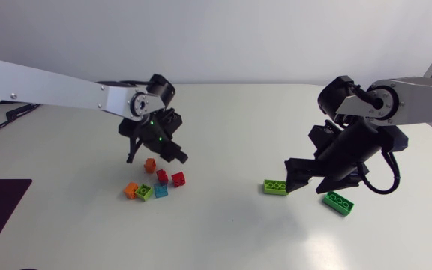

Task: Sort duplo bricks by size, large to the right and small to the left

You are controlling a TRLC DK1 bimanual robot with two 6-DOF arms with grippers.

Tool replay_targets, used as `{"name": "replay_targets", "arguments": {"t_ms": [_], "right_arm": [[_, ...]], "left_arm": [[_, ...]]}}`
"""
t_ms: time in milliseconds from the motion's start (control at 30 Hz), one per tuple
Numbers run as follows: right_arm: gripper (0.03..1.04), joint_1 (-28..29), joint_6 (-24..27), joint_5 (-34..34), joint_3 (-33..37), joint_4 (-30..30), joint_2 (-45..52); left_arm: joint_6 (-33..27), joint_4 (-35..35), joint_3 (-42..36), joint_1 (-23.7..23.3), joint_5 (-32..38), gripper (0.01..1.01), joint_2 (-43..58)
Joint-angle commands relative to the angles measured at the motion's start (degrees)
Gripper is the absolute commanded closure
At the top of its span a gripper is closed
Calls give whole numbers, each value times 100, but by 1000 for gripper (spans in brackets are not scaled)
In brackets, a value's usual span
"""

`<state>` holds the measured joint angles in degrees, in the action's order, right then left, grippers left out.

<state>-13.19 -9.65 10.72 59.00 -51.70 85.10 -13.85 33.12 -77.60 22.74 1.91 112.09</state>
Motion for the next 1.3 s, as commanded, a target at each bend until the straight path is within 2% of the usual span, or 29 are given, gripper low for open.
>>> {"name": "replay_targets", "arguments": {"t_ms": [0, 233, 433, 633, 900, 1267], "right_arm": [[66, -52, -134, 27, -135, -50, -90], [66, -43, -125, 27, -152, -7, -20], [66, 36, -55, 27, -108, 20, 138], [66, -87, -134, 27, -108, 37, 147], [66, -166, -213, 27, -143, -7, -20], [66, -254, -274, 27, -170, -15, -90]], "left_arm": [[145, 89, -756, -138, 2, 723, 181], [233, 511, -2321, -165, 11, 731, 1421], [172, 634, -2461, -253, 11, 743, 1825], [145, 616, -2066, -446, 11, 743, 1816], [-4, 194, -976, -508, 11, 743, 1306], [-153, -236, 755, -666, 2, 743, -144]]}}
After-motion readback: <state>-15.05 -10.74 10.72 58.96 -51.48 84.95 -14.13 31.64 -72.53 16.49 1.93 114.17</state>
